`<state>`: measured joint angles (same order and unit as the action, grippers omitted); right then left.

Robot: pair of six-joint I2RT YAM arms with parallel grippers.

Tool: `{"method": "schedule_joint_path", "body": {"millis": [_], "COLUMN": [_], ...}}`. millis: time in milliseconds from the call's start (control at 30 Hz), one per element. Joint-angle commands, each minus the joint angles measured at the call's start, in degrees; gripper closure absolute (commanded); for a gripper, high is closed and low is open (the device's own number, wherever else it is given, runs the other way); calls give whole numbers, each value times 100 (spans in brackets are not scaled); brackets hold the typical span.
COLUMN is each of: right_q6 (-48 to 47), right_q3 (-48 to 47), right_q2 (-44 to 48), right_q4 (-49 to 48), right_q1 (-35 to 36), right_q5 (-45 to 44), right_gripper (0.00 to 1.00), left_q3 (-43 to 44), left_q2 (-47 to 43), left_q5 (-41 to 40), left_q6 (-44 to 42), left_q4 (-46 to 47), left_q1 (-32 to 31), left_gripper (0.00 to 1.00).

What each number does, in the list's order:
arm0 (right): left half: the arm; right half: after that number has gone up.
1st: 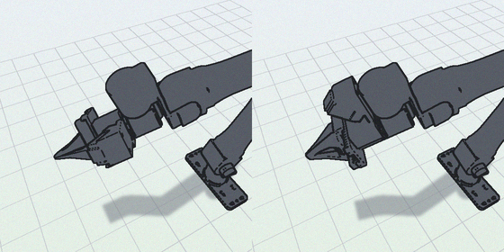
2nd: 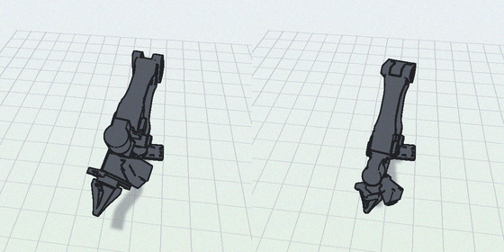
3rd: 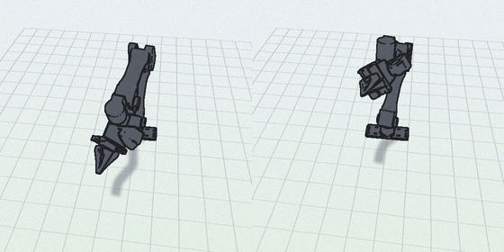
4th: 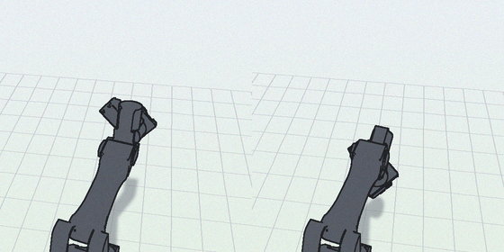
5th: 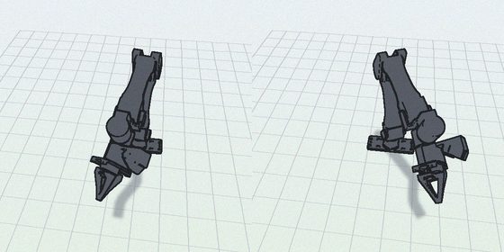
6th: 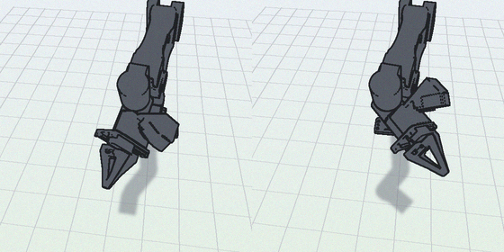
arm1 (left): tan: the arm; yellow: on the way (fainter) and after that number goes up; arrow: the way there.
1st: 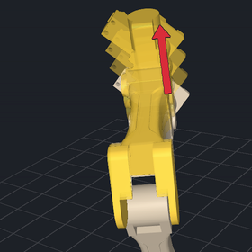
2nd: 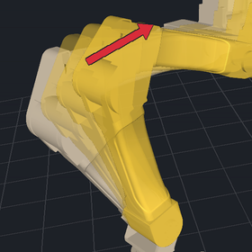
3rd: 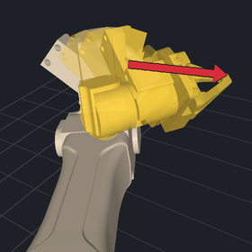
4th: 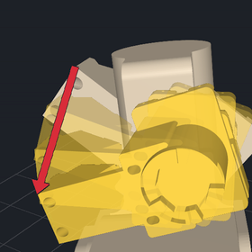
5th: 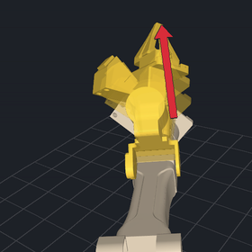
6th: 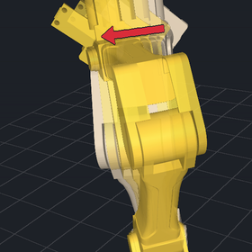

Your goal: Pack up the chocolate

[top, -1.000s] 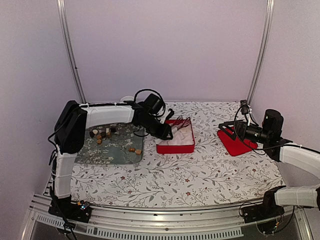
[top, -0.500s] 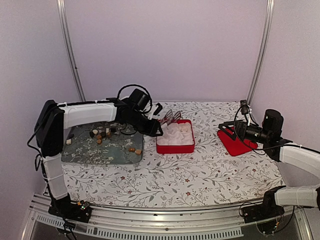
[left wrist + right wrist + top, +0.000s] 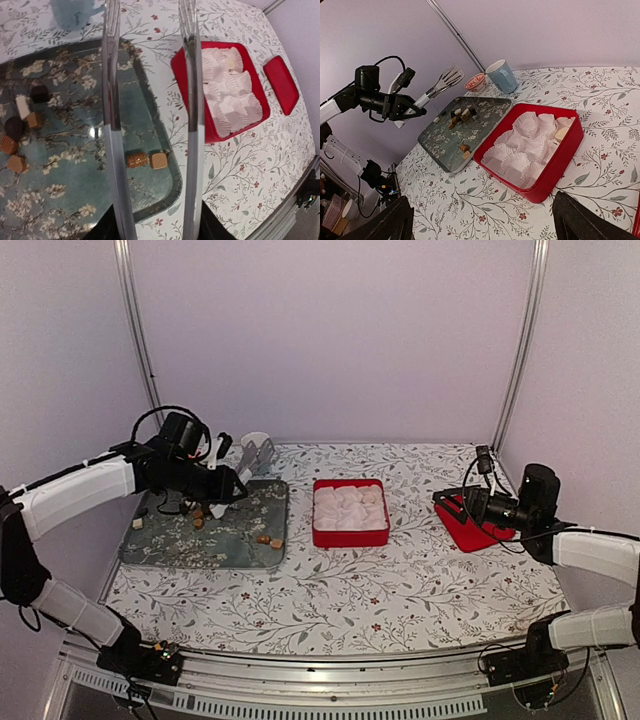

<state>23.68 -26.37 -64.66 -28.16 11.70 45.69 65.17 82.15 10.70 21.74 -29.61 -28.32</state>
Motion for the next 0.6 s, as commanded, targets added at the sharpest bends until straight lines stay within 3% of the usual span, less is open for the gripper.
{"method": "schedule_joint_path", "body": {"millis": [0, 233, 400, 567], "right_q6": [71, 84, 94, 43], "right_q3": [-110, -356, -364, -320], "right_q2": [-303, -784, -802, -734], "right_q4": [-154, -136, -100, -10], "right_q1": [34, 40, 34, 38], "right_q5": [157, 397, 303, 227], "right_gripper": [1, 1, 1, 1], "left_q3": [-497, -1328, -1848, -2121], "left_q2": [-862, -1943, -2211, -2264], "left_q5": [-181, 303, 798, 1012], "left_q6": [425, 660, 697, 772], "left_q4": [-628, -1151, -1313, -1435], "left_q1": [758, 2586, 3792, 4562], "left_gripper": [60, 60, 60, 60]}}
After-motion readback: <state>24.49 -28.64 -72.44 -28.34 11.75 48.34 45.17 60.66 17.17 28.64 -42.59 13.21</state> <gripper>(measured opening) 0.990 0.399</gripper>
